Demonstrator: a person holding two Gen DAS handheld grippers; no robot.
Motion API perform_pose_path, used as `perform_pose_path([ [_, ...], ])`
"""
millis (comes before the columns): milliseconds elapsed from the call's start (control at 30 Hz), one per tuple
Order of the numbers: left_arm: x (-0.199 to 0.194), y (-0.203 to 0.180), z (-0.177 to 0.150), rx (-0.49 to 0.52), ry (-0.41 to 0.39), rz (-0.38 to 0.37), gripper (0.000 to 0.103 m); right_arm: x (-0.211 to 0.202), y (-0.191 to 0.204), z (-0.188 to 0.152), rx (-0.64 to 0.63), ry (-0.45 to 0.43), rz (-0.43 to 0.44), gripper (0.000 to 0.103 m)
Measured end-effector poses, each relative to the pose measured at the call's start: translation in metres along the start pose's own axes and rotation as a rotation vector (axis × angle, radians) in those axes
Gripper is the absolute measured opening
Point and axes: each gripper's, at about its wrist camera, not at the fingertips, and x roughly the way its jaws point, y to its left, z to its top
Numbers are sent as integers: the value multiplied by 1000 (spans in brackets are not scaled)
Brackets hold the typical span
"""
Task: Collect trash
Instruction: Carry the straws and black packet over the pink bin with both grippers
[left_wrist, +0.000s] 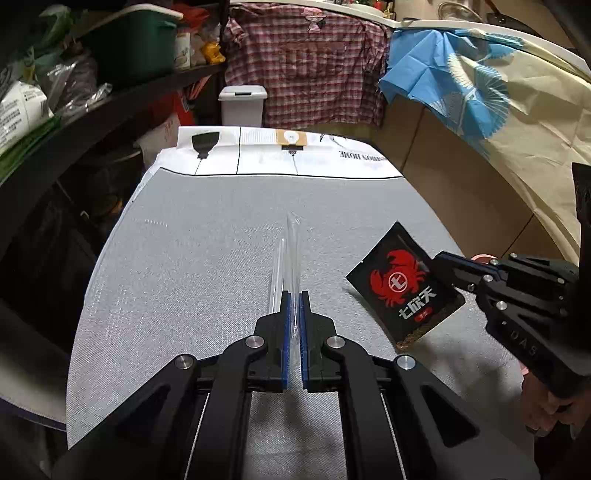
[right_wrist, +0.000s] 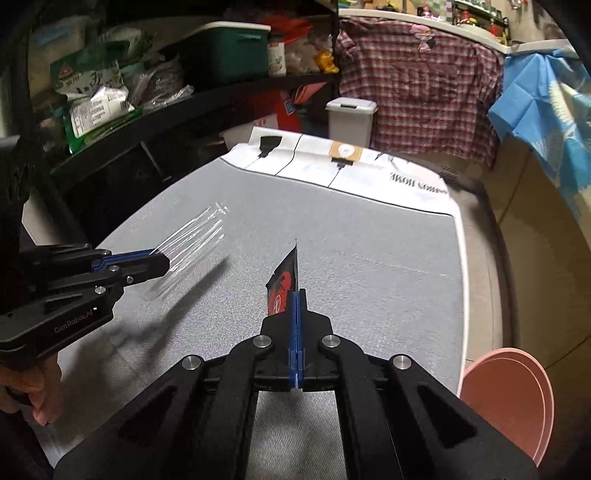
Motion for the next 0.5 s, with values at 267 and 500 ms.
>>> perform_pose_path([
  [267,-17,-10,0,13,-31,-13,4,-36,-8,4,28,-47,-19,0],
  [500,-32,-19,2,23,-58,-38,4,-77,-16,13,33,-76,-47,0],
])
